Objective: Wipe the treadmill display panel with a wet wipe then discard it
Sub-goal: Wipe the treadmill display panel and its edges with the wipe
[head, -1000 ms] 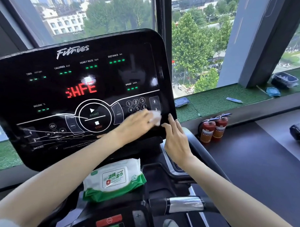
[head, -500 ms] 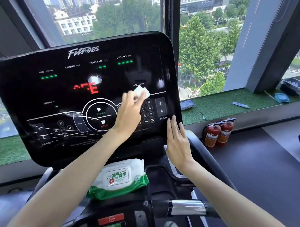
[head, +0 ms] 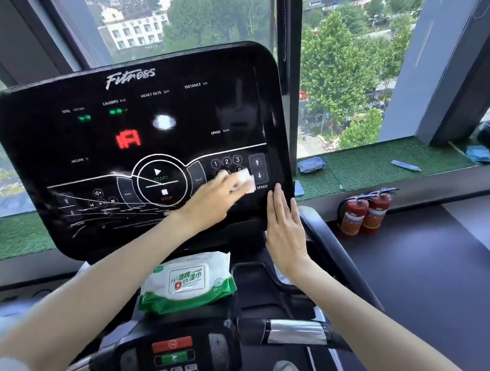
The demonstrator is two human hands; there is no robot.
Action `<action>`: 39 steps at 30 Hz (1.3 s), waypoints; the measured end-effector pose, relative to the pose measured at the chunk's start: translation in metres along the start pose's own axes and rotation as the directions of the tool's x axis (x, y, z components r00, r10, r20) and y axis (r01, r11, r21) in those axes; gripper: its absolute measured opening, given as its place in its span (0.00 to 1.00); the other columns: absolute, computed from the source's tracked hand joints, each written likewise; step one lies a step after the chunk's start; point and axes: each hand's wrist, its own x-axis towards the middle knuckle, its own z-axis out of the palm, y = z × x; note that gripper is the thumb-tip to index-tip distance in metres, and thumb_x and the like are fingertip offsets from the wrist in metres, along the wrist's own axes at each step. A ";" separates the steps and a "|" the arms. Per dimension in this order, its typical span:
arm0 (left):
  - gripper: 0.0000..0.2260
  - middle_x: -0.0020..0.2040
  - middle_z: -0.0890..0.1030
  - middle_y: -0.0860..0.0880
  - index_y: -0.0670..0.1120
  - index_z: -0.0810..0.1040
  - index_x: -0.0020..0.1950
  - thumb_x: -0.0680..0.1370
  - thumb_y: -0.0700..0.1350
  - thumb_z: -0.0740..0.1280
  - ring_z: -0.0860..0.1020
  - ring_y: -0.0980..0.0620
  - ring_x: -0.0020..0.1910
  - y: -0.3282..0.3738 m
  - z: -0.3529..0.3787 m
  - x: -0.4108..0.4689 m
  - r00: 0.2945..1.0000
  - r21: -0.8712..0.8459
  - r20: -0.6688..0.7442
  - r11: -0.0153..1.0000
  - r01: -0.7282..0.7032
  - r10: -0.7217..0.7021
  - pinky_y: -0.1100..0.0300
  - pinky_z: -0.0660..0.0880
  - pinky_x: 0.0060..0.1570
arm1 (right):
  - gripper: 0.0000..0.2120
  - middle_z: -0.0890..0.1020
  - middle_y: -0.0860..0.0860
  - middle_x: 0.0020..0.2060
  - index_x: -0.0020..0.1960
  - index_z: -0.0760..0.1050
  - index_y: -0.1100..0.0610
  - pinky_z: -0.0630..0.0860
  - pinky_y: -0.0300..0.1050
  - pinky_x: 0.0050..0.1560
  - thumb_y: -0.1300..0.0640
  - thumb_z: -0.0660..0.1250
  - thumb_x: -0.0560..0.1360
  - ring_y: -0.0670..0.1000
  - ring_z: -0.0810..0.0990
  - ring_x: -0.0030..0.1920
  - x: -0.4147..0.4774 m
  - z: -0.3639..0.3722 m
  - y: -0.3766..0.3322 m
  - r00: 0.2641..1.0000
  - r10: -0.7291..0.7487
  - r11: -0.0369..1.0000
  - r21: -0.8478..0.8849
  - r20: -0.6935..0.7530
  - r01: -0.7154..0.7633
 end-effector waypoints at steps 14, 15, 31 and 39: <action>0.33 0.47 0.73 0.45 0.44 0.72 0.66 0.62 0.25 0.65 0.71 0.47 0.43 -0.010 0.000 -0.025 1.000 0.016 0.026 1.000 -0.003 0.002 0.59 0.75 0.34 | 0.43 0.48 0.64 0.74 0.74 0.50 0.68 0.50 0.53 0.73 0.69 0.64 0.62 0.57 0.48 0.75 -0.005 -0.006 -0.006 0.999 0.034 0.978 0.206 -0.043 -0.024; 0.31 0.47 0.73 0.43 0.43 0.73 0.65 0.64 0.25 0.64 0.71 0.46 0.43 -0.020 -0.005 -0.021 0.981 -0.044 -0.092 0.985 0.166 -0.169 0.58 0.76 0.36 | 0.43 0.48 0.63 0.74 0.74 0.50 0.67 0.48 0.53 0.73 0.70 0.64 0.62 0.57 0.47 0.75 -0.005 -0.007 -0.008 0.998 0.033 0.977 0.213 -0.051 -0.022; 0.30 0.57 0.69 0.43 0.44 0.66 0.69 0.68 0.27 0.60 0.68 0.44 0.51 -0.028 -0.015 -0.033 0.995 -0.124 -0.024 0.987 0.098 -0.102 0.54 0.75 0.42 | 0.36 0.68 0.62 0.69 0.71 0.62 0.66 0.52 0.56 0.71 0.67 0.61 0.63 0.60 0.63 0.71 -0.023 -0.004 -0.104 0.981 0.186 0.976 0.128 -0.052 -0.178; 0.27 0.51 0.74 0.43 0.43 0.71 0.65 0.66 0.29 0.59 0.71 0.44 0.46 -0.057 -0.011 -0.036 0.993 -0.051 -0.112 0.998 0.038 -0.043 0.54 0.74 0.41 | 0.37 0.70 0.65 0.67 0.69 0.63 0.69 0.62 0.60 0.69 0.62 0.70 0.63 0.62 0.64 0.70 -0.019 -0.011 -0.119 0.968 0.246 0.969 -0.027 0.039 -0.245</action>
